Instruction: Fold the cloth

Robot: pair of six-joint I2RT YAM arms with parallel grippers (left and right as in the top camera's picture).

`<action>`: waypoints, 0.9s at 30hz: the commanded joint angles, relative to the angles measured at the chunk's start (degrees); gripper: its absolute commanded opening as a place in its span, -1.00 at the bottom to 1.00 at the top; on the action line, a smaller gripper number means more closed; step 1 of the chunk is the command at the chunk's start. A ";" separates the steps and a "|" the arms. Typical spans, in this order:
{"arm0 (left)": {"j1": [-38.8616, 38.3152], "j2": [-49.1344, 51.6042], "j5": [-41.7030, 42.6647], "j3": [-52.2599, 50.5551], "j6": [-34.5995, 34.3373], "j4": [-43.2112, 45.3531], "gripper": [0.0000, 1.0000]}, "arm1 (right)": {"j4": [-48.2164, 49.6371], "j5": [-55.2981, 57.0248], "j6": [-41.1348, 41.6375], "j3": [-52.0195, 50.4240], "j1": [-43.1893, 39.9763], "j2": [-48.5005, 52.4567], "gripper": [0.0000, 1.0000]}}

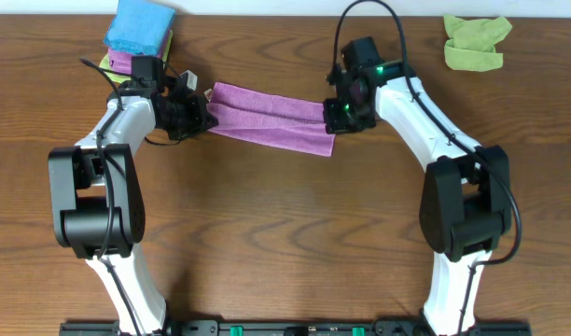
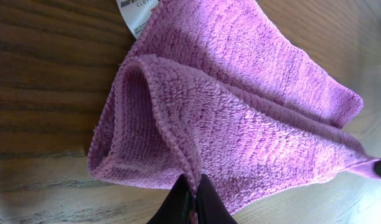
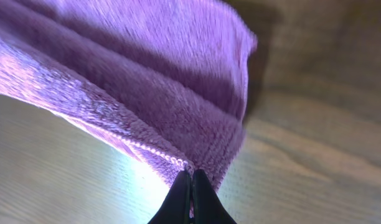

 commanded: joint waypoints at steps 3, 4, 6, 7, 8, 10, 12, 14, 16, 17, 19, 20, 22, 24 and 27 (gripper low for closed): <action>0.46 -1.86 -0.46 1.16 1.27 -0.17 -0.88 | -0.07 0.96 0.57 4.33 -0.52 -1.97 -0.97; 0.46 -1.86 -0.46 1.16 1.27 -0.13 -0.88 | -0.07 0.94 0.59 4.61 -0.52 -1.97 -0.97; 0.46 -1.86 -0.48 1.16 1.27 0.02 -0.88 | -0.09 0.90 0.59 4.85 -0.48 -1.97 -0.97; 0.46 -1.86 -0.48 1.16 1.27 0.07 -0.88 | -0.31 0.70 0.59 4.87 -0.48 -1.97 -0.97; 0.46 -1.86 -0.52 1.16 1.27 0.04 -0.88 | -0.76 0.37 0.59 4.87 -0.44 -1.97 -0.97; 0.46 -1.86 -0.90 1.16 1.27 -0.20 -0.88 | -2.34 0.28 0.57 4.87 -0.24 -1.97 -0.97; 0.46 -1.86 -0.90 1.16 1.25 -0.42 -0.88 | -4.70 0.33 0.02 4.87 0.39 -1.97 -0.97; 0.46 -1.86 -0.87 1.16 1.25 -0.42 -0.88 | -6.16 0.59 -0.90 4.85 1.09 -1.95 -0.97; 0.46 -1.86 -0.90 1.16 1.22 -0.42 -0.89 | -6.82 2.01 -1.42 4.72 2.12 -1.90 -0.97; 0.46 -1.86 -0.90 1.16 1.22 -0.39 -0.89 | -6.69 3.41 -1.42 4.52 2.86 -1.84 -0.97; 0.46 -1.86 -1.16 1.16 1.20 -0.39 -0.88 | -6.25 4.83 -1.49 4.44 3.85 -1.64 -0.97; 0.46 -1.86 -1.55 1.16 1.20 -0.39 -0.88 | -6.03 5.07 -1.60 4.44 4.22 -1.49 -0.97; 0.46 -1.86 -1.90 1.16 1.18 0.07 -0.88 | -5.49 6.99 -1.57 4.44 5.07 -1.03 -0.97; 0.46 -1.86 -1.86 1.20 0.70 1.55 -0.88 | -4.37 9.42 -1.55 4.44 5.27 -0.74 -0.97; 0.46 -1.86 -1.70 1.86 -0.57 4.72 -0.88 | -0.55 11.69 -0.90 4.44 5.01 -0.61 -0.97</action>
